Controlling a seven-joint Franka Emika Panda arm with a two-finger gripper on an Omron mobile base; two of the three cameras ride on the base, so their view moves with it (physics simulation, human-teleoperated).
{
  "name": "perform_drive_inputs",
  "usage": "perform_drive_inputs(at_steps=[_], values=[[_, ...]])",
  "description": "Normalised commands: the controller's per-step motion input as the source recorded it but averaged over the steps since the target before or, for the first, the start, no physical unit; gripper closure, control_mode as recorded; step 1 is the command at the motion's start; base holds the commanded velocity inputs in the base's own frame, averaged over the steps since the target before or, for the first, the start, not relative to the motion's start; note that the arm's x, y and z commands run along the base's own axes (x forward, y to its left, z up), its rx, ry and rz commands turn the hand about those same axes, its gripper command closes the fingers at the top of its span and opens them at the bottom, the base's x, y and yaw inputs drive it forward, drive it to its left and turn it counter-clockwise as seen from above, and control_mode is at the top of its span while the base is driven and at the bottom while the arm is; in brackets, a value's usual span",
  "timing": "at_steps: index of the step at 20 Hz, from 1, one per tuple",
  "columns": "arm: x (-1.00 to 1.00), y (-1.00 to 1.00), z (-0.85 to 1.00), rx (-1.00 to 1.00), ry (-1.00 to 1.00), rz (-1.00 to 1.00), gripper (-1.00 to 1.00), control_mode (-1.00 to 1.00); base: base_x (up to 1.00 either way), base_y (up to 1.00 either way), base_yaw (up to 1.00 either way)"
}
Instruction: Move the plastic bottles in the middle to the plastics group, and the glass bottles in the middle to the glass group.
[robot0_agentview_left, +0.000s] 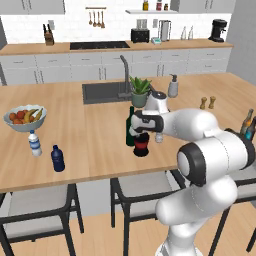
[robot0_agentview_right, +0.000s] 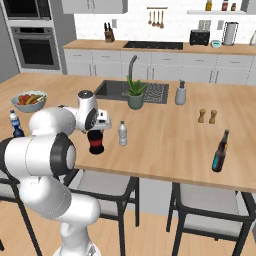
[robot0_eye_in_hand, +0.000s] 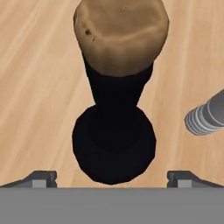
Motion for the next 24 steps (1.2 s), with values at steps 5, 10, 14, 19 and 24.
perform_drive_inputs(at_steps=[5, 10, 14, 19, 24], values=[[0.15, 0.00, -0.09, 0.00, 0.00, 0.00, -1.00, -1.00, 0.00, 0.00, 0.00], [0.08, 0.00, -0.01, 0.00, 0.00, 0.00, -1.00, -1.00, 0.00, 0.00, 0.00], [0.01, 0.02, -0.02, 0.00, 0.00, 0.00, -1.00, -1.00, 0.00, 0.00, 0.00], [0.00, 0.04, -0.02, 0.00, -0.01, 0.00, -1.00, -1.00, 0.00, 0.00, 0.00], [0.11, 0.00, 0.00, 0.00, 0.00, 0.00, -1.00, -1.00, 0.00, 0.00, 0.00]])
